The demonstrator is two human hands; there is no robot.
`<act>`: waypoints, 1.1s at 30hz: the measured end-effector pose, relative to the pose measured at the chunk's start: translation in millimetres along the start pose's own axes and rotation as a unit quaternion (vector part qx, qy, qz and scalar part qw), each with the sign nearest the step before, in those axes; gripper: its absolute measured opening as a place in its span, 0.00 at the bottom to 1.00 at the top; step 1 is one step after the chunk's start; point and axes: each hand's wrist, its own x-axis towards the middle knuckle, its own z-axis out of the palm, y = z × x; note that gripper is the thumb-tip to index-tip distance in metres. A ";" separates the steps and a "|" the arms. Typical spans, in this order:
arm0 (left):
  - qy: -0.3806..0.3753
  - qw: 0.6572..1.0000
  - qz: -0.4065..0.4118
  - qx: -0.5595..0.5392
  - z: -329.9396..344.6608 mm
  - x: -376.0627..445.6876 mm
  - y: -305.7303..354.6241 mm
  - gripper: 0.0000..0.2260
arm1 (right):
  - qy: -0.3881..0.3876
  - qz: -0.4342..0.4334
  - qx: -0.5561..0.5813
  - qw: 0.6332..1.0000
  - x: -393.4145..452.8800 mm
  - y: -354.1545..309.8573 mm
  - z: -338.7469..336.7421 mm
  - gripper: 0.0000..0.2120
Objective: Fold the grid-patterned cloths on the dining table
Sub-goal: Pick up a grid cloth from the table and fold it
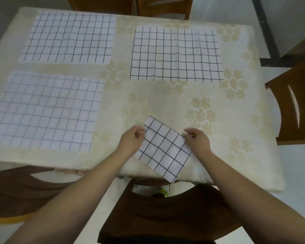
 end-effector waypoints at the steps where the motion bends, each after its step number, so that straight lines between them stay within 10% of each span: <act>1: -0.012 1.000 0.007 0.013 5.2 -12.0 -5.3 0.07 | -0.021 -0.017 -0.013 1.000 3.8 -7.0 3.3 0.15; 15: -0.027 0.990 0.051 0.125 38.6 -67.2 -52.9 0.17 | -0.167 0.022 -0.227 0.959 34.5 -51.4 22.4 0.22; 33: 0.014 0.966 0.225 0.129 37.0 -56.8 4.0 0.29 | -0.140 0.024 0.001 0.990 -27.8 -90.6 -40.5 0.27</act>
